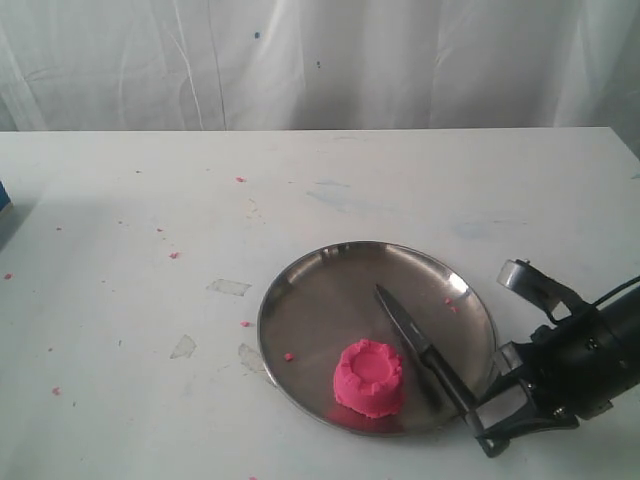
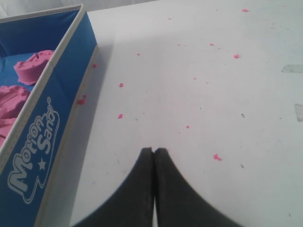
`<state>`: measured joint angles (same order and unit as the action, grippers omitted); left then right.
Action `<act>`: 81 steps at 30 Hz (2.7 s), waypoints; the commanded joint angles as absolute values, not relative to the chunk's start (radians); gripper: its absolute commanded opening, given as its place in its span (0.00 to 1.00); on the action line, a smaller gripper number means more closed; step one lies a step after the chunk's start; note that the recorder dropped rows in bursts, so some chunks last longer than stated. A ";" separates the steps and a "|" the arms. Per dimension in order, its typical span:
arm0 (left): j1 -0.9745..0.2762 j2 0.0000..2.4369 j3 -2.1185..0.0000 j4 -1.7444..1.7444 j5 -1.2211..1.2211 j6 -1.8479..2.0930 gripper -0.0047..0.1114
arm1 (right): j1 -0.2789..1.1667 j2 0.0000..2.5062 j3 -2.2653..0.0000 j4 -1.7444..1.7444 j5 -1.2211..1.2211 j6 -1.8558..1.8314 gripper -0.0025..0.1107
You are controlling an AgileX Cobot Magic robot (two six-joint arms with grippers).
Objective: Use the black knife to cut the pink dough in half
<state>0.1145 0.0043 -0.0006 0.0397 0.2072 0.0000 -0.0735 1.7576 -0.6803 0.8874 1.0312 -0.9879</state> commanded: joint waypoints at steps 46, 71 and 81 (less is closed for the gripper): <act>0.116 0.000 0.000 0.060 -0.721 -0.562 0.04 | -0.029 1.447 -0.685 1.480 1.221 -1.540 0.02; 0.112 0.304 -0.214 0.749 -0.596 -1.309 0.04 | 0.169 1.048 -0.674 1.067 0.861 -1.106 0.02; 0.023 0.856 -0.343 1.367 -0.631 -1.522 0.04 | 0.285 1.048 -0.676 0.554 0.782 -0.702 0.02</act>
